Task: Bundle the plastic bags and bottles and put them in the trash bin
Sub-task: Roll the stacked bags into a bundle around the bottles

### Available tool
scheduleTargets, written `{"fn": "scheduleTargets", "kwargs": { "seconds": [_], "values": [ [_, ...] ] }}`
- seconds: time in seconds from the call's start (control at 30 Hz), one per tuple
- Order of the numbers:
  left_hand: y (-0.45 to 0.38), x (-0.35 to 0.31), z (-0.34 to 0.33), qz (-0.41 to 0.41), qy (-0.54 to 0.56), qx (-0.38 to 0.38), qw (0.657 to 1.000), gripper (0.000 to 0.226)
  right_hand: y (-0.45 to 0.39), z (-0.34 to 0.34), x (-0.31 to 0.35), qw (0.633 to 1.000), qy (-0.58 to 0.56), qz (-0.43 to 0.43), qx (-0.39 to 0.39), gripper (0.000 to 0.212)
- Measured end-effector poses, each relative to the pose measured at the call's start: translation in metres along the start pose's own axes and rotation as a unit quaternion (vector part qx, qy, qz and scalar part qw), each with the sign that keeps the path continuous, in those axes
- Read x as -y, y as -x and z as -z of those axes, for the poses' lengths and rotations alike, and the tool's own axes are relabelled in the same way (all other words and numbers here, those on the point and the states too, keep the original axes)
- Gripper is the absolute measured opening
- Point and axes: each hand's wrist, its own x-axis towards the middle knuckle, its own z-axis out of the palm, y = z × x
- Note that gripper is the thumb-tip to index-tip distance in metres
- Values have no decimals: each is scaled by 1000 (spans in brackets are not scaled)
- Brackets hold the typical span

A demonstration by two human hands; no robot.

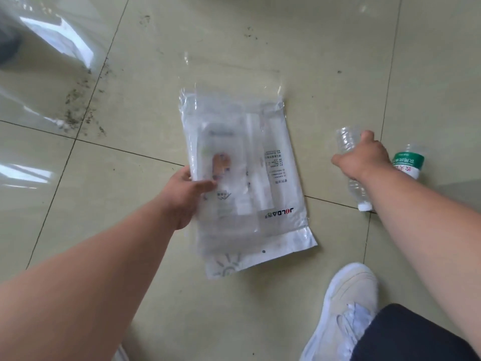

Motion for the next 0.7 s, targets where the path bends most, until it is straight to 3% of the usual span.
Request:
{"fn": "scheduleTargets", "kwargs": {
  "seconds": [0.07,0.17,0.27,0.4,0.5,0.6,0.7],
  "values": [
    [1,-1,-3,-1,-44,14,999,47,5,-11,-8,1000,-1,4,13,87],
    [12,-12,1,-30,-152,-24,988,29,16,-29,-15,999,-10,0,41,80],
    [9,-33,14,-71,-207,-61,974,22,17,-30,-19,994,-102,-23,37,78],
    [23,-82,24,-169,-390,-12,905,54,12,5,-11,956,-284,-55,-49,82],
    [26,-108,25,-217,-475,39,852,55,15,40,13,933,-348,67,-59,66],
    [26,-116,17,-239,-514,79,820,53,32,73,48,885,-379,257,82,67],
    [31,-118,9,-263,-484,122,825,52,58,94,82,870,-200,392,223,75]
  ]
}}
